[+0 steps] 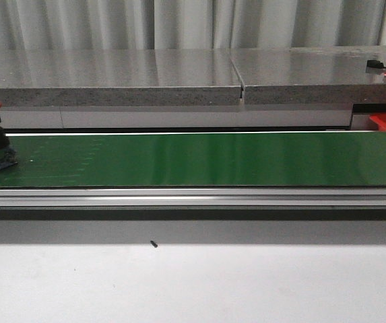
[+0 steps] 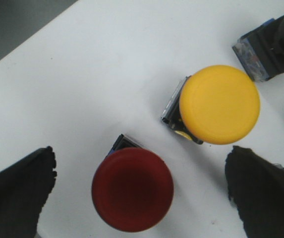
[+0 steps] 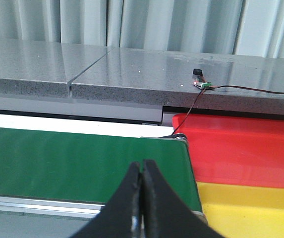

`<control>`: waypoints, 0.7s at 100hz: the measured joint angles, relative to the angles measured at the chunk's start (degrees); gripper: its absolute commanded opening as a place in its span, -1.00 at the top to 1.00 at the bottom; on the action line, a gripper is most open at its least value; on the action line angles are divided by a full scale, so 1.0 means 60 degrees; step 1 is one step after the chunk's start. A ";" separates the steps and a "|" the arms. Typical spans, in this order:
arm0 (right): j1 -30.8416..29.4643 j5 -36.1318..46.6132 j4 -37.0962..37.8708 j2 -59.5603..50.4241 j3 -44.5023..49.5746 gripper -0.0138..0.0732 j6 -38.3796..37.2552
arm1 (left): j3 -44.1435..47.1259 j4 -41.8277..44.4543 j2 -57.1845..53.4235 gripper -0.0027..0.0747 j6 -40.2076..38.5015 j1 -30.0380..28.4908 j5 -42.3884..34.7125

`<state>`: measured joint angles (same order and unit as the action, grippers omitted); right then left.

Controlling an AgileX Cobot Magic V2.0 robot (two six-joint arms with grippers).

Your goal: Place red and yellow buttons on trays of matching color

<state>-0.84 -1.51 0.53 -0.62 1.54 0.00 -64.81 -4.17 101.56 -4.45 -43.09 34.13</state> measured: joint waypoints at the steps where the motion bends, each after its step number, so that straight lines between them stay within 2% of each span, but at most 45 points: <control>1: 0.0000 0.0000 0.0000 0.0000 0.0000 0.84 0.0000 | 0.0000 0.0000 0.0000 -0.80 0.0000 0.0000 0.0000; 70: 0.0000 0.0000 0.0000 0.0000 0.0000 0.84 0.0000 | 0.0000 0.0043 0.0000 -0.80 0.0000 0.0000 0.0204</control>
<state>-0.84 -1.51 0.53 -0.62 1.54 0.00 -64.81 -3.91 101.56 -4.45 -43.09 35.35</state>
